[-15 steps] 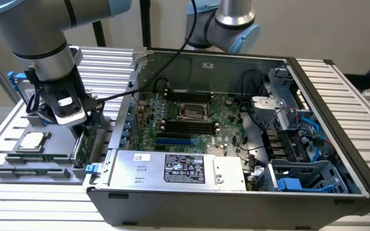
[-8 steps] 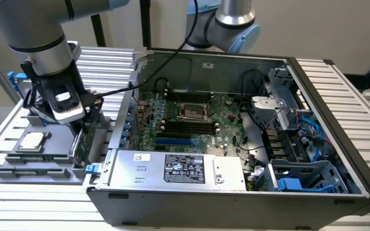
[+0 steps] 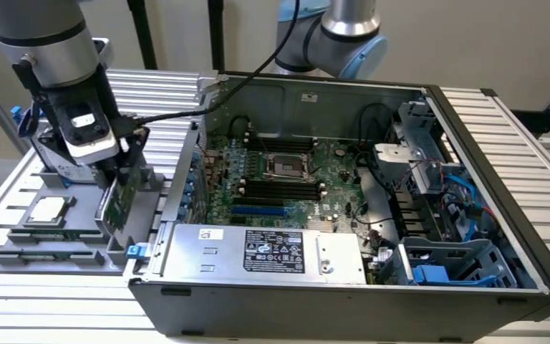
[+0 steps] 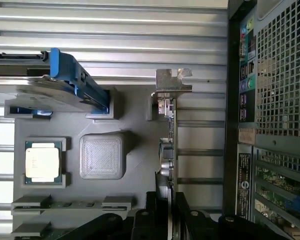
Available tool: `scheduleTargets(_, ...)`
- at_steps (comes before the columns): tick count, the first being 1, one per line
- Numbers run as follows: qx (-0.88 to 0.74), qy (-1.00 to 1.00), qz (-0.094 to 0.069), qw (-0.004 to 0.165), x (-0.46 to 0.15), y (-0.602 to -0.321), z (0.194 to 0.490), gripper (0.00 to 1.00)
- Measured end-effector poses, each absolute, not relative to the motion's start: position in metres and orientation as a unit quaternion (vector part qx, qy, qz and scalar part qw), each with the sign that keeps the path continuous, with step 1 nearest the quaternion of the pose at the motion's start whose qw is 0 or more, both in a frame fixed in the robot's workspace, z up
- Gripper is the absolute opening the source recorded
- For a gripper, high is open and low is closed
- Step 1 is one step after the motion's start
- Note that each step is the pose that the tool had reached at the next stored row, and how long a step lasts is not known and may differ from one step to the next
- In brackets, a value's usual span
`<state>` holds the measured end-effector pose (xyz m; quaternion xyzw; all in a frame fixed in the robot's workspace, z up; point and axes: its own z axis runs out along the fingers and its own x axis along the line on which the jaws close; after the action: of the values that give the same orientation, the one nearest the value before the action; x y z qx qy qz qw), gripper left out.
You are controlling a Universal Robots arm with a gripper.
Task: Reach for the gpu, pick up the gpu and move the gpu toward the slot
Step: 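Pick up the gpu and move the gpu toward the slot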
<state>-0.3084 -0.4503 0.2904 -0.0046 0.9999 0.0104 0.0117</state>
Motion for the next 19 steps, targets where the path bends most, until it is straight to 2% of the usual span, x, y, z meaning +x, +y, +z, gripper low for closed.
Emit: scheduleTargets(19,-0.005,1.000,0.010,0.008,-0.271,-0.458,0.377,0.26)
